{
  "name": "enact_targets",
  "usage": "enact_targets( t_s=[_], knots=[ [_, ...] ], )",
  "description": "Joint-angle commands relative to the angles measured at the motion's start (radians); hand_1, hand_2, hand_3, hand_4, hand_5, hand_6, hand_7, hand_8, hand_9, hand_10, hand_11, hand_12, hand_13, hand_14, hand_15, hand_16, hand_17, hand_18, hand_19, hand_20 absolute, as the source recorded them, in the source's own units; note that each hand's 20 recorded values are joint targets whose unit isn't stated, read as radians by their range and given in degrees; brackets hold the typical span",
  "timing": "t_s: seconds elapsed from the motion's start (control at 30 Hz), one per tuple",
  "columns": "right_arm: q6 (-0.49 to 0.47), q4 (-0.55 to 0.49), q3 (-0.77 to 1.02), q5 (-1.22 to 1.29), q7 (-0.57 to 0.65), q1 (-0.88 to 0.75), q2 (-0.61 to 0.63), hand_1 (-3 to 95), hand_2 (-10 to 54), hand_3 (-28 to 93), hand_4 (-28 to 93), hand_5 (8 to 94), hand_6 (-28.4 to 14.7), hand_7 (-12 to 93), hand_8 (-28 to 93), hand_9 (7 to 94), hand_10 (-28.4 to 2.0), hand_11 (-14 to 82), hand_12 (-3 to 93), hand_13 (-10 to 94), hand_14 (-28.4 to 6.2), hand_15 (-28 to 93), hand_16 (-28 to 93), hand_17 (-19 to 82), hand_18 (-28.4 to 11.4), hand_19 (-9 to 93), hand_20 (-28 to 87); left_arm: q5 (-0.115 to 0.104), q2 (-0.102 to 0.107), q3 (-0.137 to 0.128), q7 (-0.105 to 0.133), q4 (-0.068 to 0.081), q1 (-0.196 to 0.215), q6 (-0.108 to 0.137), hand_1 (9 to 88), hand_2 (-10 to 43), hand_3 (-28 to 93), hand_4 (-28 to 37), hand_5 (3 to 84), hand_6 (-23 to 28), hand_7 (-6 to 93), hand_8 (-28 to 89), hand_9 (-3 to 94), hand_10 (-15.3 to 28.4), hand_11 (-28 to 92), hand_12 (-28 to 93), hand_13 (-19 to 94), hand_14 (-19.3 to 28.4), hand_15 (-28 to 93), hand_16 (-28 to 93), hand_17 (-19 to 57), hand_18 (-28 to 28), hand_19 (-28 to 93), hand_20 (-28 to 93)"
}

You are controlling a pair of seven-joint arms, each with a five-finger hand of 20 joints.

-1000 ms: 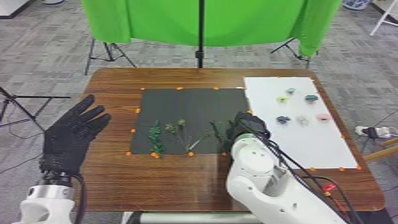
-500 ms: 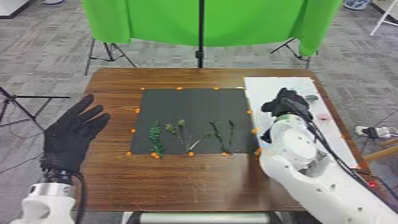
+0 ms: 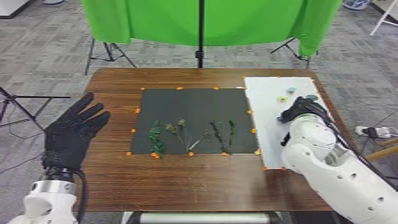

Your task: Arrange flowers

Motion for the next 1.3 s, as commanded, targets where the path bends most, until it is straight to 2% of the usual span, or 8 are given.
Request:
enact_targets(
  t_s=[0.03, 0.1, 0.37, 0.6, 0.8, 1.0, 1.13, 1.3],
  knots=[
    [0.061, 0.062, -0.107, -0.043, -0.031, 0.029, 0.016, 39.9, -9.5, 78, -28, 55.5, 0.6, 17, -12, 64.7, -19.8, 30.0, 14.1, 61, -14.2, 75, 10, 28, -28.4, 93, 52, -0.005, -0.008, 0.003, -0.009, 0.014, 0.015, 0.008, 23.8, 5.4, 81, -23.9, 39.2, 9.6, 12.2, -9, 33.6, 19.9, 25, 11, 26, 27.9, 51, -9, -9.3, 26.1, 54, 13],
    [0.068, 0.075, -0.118, -0.047, -0.022, 0.036, 0.007, 40.6, -9.5, 79, -28, 58.3, 1.5, 17, -13, 66.6, -18.9, 30.2, 14.4, 62, -13.0, 74, 10, 29, -28.4, 93, 52, -0.008, -0.006, 0.003, 0.002, 0.011, 0.024, 0.001, 23.8, 5.3, 81, -23.8, 39.4, 9.7, 12.2, -9, 33.6, 19.9, 25, 11, 26, 27.8, 51, -9, -9.3, 26.1, 54, 13],
    [0.029, 0.056, -0.187, -0.176, -0.028, 0.042, 0.026, 40.1, -9.5, 77, -28, 59.2, 0.4, 16, -13, 67.6, -17.7, 31.3, 15.2, 63, -13.1, 74, 12, 29, -28.4, 93, 52, 0.001, -0.026, -0.002, -0.022, 0.010, 0.033, -0.006, 23.9, 5.3, 81, -23.9, 39.7, 10.0, 12.2, -9, 33.7, 19.9, 25, 11, 26, 28.0, 51, -9, -9.4, 26.0, 54, 13],
    [0.045, 0.039, -0.240, -0.245, -0.047, 0.059, 0.014, 39.8, -9.5, 79, -28, 49.1, -5.1, 14, -12, 55.5, -21.1, 36.6, 14.7, 55, -16.2, 79, 11, 27, -28.4, 93, 53, 0.011, -0.031, -0.003, -0.035, 0.011, 0.028, -0.017, 24.0, 5.4, 81, -23.7, 39.9, 10.4, 12.1, -9, 33.9, 20.1, 25, 11, 26, 28.0, 51, -9, -9.4, 26.0, 54, 13],
    [0.061, 0.047, -0.291, -0.260, -0.062, 0.078, 0.017, 40.2, -9.5, 78, -28, 48.8, -3.8, 15, -12, 54.3, -21.4, 35.8, 13.6, 54, -16.4, 80, 10, 27, -28.4, 92, 53, 0.010, -0.031, -0.002, -0.038, 0.009, 0.029, -0.017, 24.0, 5.3, 81, -23.4, 40.2, 10.6, 12.1, -9, 34.2, 20.2, 25, 11, 26, 27.9, 51, -9, -9.4, 26.0, 54, 13],
    [0.104, 0.098, -0.330, -0.246, -0.024, 0.095, 0.013, 45.6, -9.5, 77, -28, 64.7, 0.6, 16, -13, 68.6, -16.0, 31.3, 14.4, 64, -12.6, 75, 12, 30, -28.4, 93, 51, 0.013, -0.035, -0.009, -0.043, 0.006, 0.029, -0.018, 24.0, 5.3, 81, -23.2, 40.5, 10.9, 11.9, -9, 34.5, 20.3, 25, 11, 26, 27.9, 51, -9, -9.4, 26.0, 54, 13],
    [0.178, 0.112, -0.349, -0.281, -0.024, 0.098, 0.027, 58.5, -9.5, 66, -28, 82.8, 1.0, 18, 1, 88.2, -8.6, 12.4, 29.7, 76, -6.7, 64, 22, 36, -27.3, 93, 51, 0.013, -0.037, -0.014, -0.046, 0.004, 0.028, -0.016, 24.1, 5.3, 81, -23.1, 40.6, 10.9, 12.0, -9, 34.5, 20.3, 25, 11, 26, 28.0, 51, -9, -9.4, 26.1, 54, 13],
    [0.242, 0.088, -0.348, -0.310, -0.025, 0.107, 0.033, 61.1, -9.5, 66, -28, 90.9, 1.3, 17, 5, 93.7, -6.2, 18.0, 28.5, 85, -5.0, 60, 23, 41, -25.8, 93, 53, 0.011, -0.032, -0.013, -0.035, -0.001, 0.034, -0.010, 24.3, 5.3, 81, -23.2, 40.7, 10.9, 12.0, -9, 34.6, 20.2, 25, 11, 26, 27.9, 51, -9, -9.4, 26.0, 54, 13]
  ],
)
